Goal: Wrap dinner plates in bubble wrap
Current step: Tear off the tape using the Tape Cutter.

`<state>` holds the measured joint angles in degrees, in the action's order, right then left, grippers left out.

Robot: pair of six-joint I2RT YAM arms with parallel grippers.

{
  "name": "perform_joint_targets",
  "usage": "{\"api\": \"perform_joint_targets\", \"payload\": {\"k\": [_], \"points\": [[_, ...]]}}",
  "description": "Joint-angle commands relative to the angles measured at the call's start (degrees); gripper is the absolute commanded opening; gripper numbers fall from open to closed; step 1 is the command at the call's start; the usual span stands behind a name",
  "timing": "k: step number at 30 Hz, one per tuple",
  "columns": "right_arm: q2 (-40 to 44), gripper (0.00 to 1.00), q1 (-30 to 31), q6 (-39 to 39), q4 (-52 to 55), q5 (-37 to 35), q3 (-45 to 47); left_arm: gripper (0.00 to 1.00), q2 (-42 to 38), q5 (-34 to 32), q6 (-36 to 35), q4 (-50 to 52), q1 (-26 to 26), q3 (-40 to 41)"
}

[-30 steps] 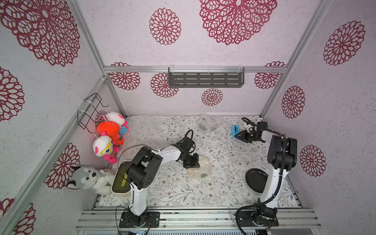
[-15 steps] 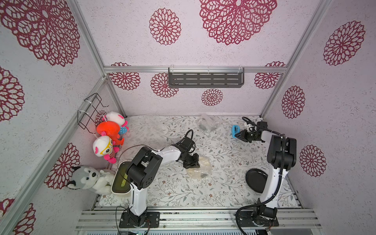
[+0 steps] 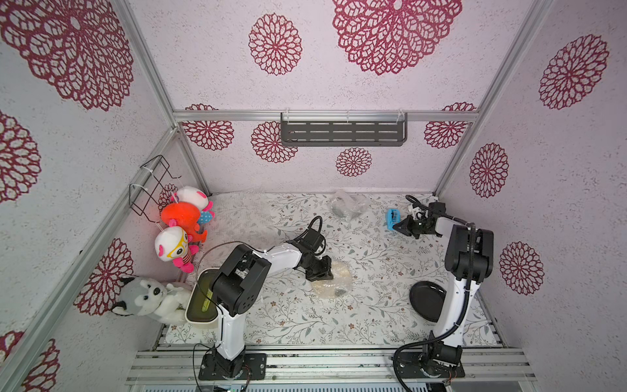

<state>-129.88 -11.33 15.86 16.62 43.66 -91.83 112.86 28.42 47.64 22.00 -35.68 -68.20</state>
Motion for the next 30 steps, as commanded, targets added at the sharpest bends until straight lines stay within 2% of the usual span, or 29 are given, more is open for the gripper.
{"api": "perform_joint_targets", "payload": {"k": [1,6,10,15,21,26,30], "points": [[-2.3,0.0,-0.98,4.28,2.4,-3.25,-1.5,0.0,2.43,-7.31,0.13,5.84,0.85,1.72],[-0.96,0.0,-1.05,4.53,4.39,-3.86,-1.29,0.0,2.06,-7.33,0.3,5.42,0.83,2.03],[5.49,0.0,-0.88,1.63,4.62,-4.21,1.13,0.0,2.19,-6.94,0.2,4.98,0.79,2.02],[21.8,0.0,0.82,-2.8,1.6,-8.94,13.73,0.0,2.1,-6.54,-0.09,4.46,0.57,2.11],[45.91,0.0,5.53,-5.2,-0.67,-14.06,32.04,0.0,1.13,-5.99,0.12,2.68,0.06,3.46],[64.17,0.0,11.06,-4.0,0.21,-12.39,42.67,0.0,0.26,-5.67,0.61,1.06,-0.25,4.82],[75.01,0.0,16.76,-4.83,5.15,-10.62,45.27,0.0,-1.92,-5.92,0.62,0.72,-0.44,5.53]]}}
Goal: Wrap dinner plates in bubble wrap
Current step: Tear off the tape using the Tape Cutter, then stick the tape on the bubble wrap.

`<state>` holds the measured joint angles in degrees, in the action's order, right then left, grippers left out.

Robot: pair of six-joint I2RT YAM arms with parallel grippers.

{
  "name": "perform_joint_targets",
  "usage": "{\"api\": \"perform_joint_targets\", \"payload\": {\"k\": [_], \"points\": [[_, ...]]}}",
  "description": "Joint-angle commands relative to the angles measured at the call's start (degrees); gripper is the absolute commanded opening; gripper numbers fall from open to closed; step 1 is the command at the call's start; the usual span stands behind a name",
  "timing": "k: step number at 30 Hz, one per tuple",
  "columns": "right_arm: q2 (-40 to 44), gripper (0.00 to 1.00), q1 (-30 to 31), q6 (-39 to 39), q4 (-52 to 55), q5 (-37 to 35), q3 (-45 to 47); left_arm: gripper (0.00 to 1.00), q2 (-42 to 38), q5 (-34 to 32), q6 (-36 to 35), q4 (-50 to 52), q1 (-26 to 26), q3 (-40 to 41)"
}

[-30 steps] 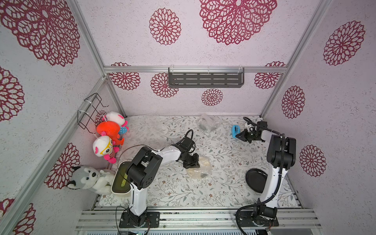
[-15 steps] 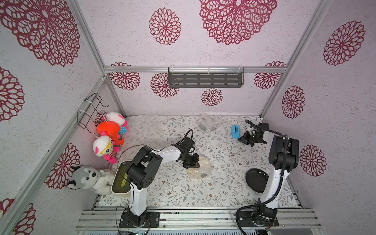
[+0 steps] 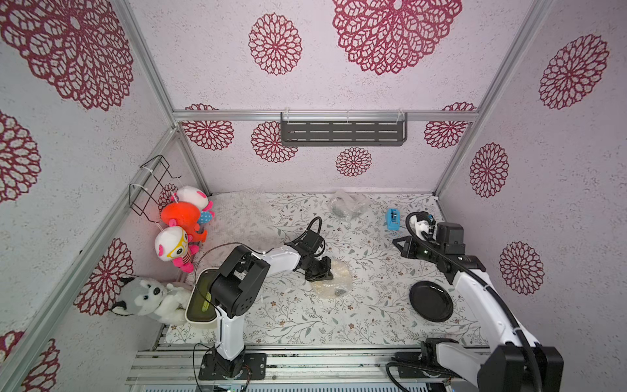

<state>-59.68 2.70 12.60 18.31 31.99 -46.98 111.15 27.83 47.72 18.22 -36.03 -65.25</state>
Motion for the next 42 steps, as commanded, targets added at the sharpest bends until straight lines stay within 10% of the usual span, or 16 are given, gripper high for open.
{"api": "perform_joint_targets", "payload": {"k": [1,8,15,26,42], "points": [[6.54,0.0,4.13,-1.55,5.13,0.93,0.4,0.0,-0.33,-5.26,0.58,4.34,-0.18,2.77],[10.07,0.0,16.02,-0.43,12.98,-1.05,-0.42,0.0,0.0,-4.98,0.53,4.35,-0.59,2.25],[2.74,0.0,26.25,4.33,-1.93,2.81,3.57,0.0,0.38,-4.71,0.27,4.47,-0.88,1.8],[-17.75,0.0,28.5,5.16,-19.38,8.48,2.06,0.0,0.2,-2.82,-0.61,2.48,-0.97,1.88],[-32.82,0.0,28.41,0.85,-15.76,-5.9,-5.14,0.0,-0.63,-2.08,-0.7,0.68,-1.15,2.77]]}}
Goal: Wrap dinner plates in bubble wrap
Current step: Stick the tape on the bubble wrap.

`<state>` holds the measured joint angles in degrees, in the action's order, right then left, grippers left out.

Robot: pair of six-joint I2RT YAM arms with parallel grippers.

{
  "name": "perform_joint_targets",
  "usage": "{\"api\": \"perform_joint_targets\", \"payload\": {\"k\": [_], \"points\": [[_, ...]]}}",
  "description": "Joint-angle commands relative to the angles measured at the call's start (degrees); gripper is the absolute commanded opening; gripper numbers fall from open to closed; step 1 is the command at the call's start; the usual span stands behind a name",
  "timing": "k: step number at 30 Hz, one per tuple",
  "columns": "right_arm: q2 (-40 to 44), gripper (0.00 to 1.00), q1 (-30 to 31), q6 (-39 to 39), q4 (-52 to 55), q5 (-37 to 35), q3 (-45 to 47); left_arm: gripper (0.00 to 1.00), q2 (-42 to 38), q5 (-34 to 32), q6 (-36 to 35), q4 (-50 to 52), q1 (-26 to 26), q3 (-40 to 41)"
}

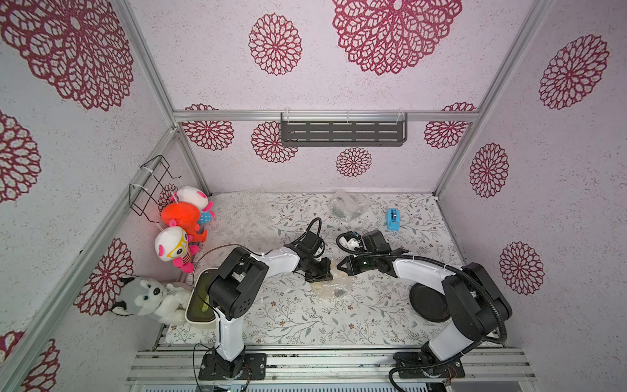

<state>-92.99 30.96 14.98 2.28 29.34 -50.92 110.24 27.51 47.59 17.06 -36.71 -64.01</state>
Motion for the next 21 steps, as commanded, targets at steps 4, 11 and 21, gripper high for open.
{"api": "perform_joint_targets", "payload": {"k": [4,11,21], "points": [[0.27,0.0,0.03,-1.16,0.35,-6.44,-0.85,0.0,0.16,-1.74,-0.66,1.87,-0.64,1.53],[-1.25,0.0,-0.06,-1.53,0.09,-8.28,-0.94,0.0,0.33,-1.69,-0.97,2.09,-0.91,1.08],[-2.66,0.0,0.36,-2.95,-8.16,-11.51,5.63,0.0,0.84,-1.17,-1.36,2.13,-1.26,0.46]]}}
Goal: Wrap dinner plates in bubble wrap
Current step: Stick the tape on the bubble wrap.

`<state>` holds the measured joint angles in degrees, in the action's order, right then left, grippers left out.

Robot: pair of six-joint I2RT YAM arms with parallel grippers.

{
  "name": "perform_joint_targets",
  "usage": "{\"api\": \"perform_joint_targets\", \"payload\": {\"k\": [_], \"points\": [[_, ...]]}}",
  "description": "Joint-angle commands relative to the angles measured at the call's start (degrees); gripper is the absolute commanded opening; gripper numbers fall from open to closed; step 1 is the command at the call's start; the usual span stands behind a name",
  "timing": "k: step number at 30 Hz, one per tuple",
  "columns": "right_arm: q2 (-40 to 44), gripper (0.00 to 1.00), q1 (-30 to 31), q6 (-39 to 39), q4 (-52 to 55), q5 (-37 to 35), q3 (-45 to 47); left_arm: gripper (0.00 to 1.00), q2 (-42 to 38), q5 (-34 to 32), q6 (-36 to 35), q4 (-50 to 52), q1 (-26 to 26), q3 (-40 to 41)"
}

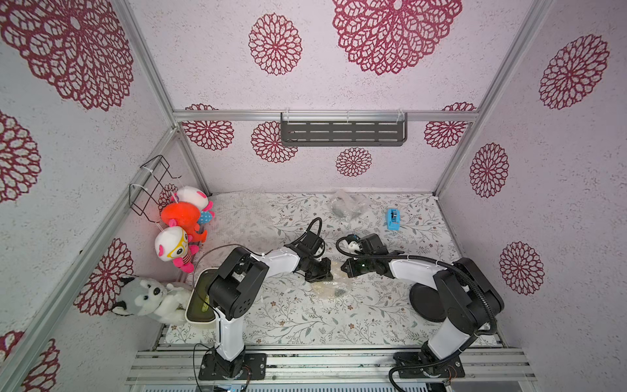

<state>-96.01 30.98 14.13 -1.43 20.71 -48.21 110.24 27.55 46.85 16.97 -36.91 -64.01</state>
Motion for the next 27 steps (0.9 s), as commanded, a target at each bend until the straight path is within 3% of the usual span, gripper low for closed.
{"api": "perform_joint_targets", "payload": {"k": [1,9,18,23,25,27], "points": [[0.48,0.0,0.68,-2.82,-5.44,-4.33,4.11,0.0,0.86,-1.23,-0.66,2.2,-1.06,0.4],[2.14,0.22,6.36,-7.33,-8.18,-23.44,8.82,0.0,1.21,-0.96,-0.71,2.24,-1.15,0.26],[13.44,0.43,5.9,-5.27,-1.65,-28.42,7.25,0.0,0.77,-1.21,-0.88,2.26,-1.15,0.51],[16.9,0.46,2.18,0.62,1.43,-20.43,7.07,0.0,0.67,-1.26,-1.06,2.19,-1.15,0.64],[17.43,0.41,1.0,3.92,0.53,-13.18,6.81,0.0,0.67,-1.27,-1.06,2.2,-1.13,0.64],[16.11,0.31,0.92,5.94,-1.26,-4.0,5.52,0.0,0.68,-1.25,-1.01,2.28,-1.15,0.55]]}}
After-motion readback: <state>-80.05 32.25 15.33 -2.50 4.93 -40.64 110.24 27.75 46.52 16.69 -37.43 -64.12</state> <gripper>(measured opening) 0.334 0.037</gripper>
